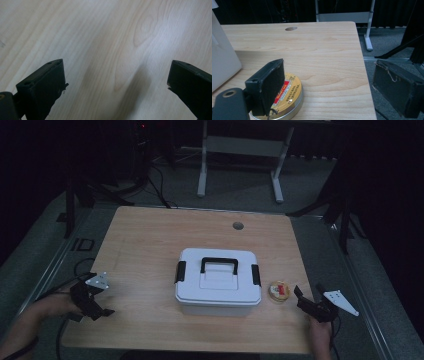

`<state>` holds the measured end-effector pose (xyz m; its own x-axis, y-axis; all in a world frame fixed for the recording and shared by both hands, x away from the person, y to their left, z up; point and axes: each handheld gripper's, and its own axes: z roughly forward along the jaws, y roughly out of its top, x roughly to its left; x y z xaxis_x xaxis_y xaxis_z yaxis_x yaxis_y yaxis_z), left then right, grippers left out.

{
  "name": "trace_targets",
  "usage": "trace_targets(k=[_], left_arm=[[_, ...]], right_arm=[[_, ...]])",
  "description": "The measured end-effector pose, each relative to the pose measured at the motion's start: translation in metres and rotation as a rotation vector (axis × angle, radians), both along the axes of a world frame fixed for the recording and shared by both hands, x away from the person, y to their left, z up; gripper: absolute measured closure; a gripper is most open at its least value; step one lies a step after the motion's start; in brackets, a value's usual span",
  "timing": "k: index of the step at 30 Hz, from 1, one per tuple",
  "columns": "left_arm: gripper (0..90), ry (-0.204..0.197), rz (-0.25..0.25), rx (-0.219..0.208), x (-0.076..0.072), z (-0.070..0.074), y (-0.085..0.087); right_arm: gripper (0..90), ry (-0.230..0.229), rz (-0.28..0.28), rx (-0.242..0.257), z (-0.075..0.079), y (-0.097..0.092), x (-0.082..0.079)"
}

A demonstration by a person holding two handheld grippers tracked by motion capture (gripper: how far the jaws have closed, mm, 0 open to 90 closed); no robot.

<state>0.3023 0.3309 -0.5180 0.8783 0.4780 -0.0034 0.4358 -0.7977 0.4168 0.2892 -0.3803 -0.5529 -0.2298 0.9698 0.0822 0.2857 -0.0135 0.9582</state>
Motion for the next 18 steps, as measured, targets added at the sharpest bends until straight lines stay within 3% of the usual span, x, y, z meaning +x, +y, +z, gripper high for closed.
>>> trace_targets(k=[3,9,14,17,18], left_arm=[[1.2,0.031,-0.017,0.063,0.001,0.004,-0.006],[1.2,0.050,-0.053,0.209,0.004,0.016,-0.018],[1.2,0.081,-0.076,0.265,0.006,0.022,-0.029],[1.3,0.171,-0.044,0.303,0.010,0.026,-0.039],[3.5,0.180,-0.044,0.315,0.010,0.027,-0.041]], right_arm=[[10.5,0.000,0.000,-0.002,0.000,0.000,0.000],[10.5,0.000,0.002,-0.004,0.000,0.000,0.000],[10.5,-0.001,0.001,-0.005,0.000,0.001,0.000],[10.5,-0.002,0.002,-0.005,0.000,0.001,0.000],[10.5,-0.002,0.002,-0.004,0.000,0.001,0.000]])
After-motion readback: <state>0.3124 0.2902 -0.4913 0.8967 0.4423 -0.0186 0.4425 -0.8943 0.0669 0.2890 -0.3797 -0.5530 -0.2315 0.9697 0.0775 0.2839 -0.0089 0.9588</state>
